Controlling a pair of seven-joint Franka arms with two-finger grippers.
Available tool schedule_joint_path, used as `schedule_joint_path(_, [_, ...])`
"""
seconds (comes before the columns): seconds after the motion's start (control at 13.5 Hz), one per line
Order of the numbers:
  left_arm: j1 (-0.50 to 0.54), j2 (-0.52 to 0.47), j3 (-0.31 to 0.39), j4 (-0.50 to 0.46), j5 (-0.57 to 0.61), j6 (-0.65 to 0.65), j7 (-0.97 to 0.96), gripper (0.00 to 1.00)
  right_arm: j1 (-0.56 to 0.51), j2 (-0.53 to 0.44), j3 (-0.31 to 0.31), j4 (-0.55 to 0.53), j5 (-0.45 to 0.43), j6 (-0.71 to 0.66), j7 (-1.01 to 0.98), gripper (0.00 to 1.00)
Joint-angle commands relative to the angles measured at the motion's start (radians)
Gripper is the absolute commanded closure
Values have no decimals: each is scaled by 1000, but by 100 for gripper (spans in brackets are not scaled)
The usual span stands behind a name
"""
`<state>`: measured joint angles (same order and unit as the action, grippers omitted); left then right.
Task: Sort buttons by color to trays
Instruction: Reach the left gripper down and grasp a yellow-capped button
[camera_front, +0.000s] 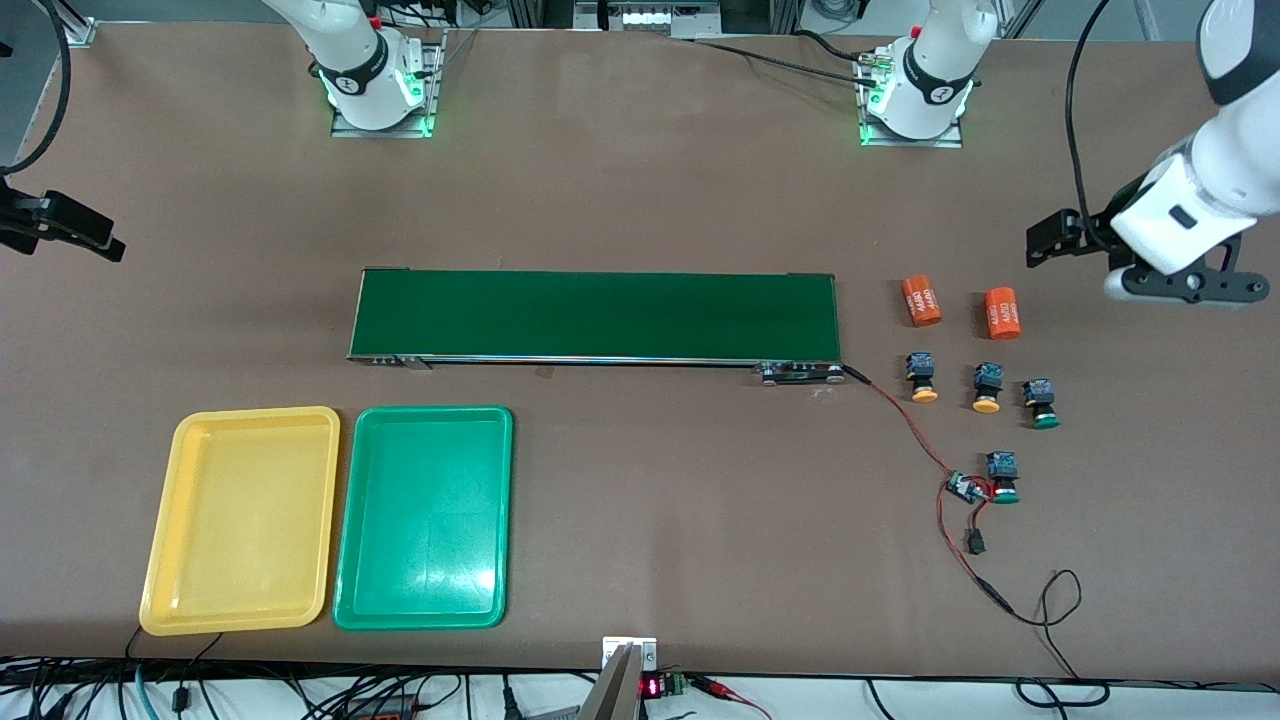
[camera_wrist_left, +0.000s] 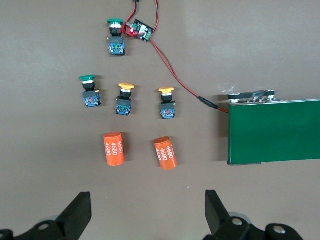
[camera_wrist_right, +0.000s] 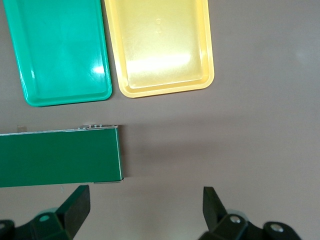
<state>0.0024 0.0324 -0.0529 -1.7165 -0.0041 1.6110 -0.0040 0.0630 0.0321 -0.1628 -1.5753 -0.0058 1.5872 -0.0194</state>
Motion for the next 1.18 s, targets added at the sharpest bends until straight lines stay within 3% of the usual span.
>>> schedule_joint_path(0.0, [7, 53, -1, 66, 7, -29, 2, 0, -9, -17, 3, -22, 1, 10, -7, 0])
schedule_joint_path(0.44, [5, 159, -5, 5, 9, 47, -1, 0, -17, -17, 3, -22, 3, 8, -5, 0])
schedule_joint_path(0.81, [-5, 184, -7, -228, 9, 422, -8, 0, -17, -18, 3, -26, 3, 2, -5, 0])
schedule_joint_path(1.11, [-19, 242, -8, -343, 9, 659, -11, 1, -17, -18, 3, -26, 3, 10, -5, 0])
